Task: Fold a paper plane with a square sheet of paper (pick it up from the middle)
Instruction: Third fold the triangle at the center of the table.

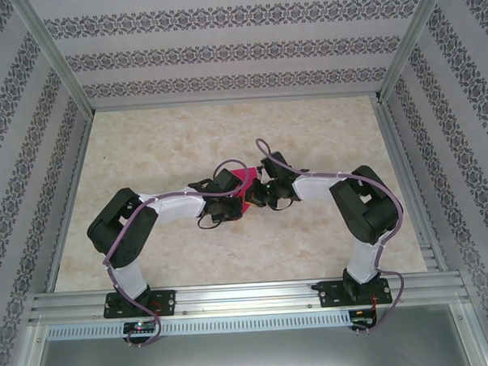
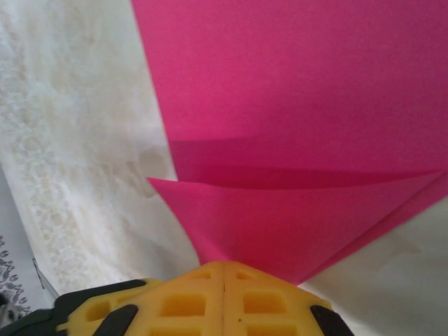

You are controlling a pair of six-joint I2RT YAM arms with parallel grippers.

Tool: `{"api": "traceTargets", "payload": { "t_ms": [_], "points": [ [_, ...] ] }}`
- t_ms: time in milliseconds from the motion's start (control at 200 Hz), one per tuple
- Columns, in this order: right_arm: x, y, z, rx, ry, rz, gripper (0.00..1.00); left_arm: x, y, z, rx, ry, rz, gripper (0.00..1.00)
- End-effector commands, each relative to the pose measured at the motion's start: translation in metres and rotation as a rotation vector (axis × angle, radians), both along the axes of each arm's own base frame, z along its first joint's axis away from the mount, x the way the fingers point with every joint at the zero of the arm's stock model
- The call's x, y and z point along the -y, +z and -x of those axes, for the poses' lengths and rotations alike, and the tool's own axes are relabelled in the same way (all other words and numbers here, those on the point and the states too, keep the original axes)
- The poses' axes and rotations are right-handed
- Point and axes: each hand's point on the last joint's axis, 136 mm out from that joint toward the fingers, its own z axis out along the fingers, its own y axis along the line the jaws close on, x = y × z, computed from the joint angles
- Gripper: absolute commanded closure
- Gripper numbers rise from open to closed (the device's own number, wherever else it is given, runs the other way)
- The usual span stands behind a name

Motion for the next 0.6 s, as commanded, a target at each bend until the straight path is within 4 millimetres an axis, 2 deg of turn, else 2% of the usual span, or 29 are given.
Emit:
{"api": "traceTargets", "payload": {
  "t_ms": [0,190,450,599],
  "points": [
    [-0.001,-0.011,0.002,-0.019,-0.002,0.020,0.98,-0.027,-0.031,0.018,-0.099,0.002,-0.126,1.00],
    [0.009,-0.025,0.006,-0.049,-0.015,0.078,0.98,-0.023,-0.023,0.015,-0.078,-0.004,-0.104,1.00],
    [0.016,-0.034,0.010,-0.077,-0.030,0.109,0.99,0.015,0.027,-0.005,0.056,-0.033,0.127,0.94],
    [0.017,-0.036,0.011,-0.081,-0.034,0.112,0.99,0.019,0.024,-0.005,0.052,-0.019,0.164,0.94]
  ]
}}
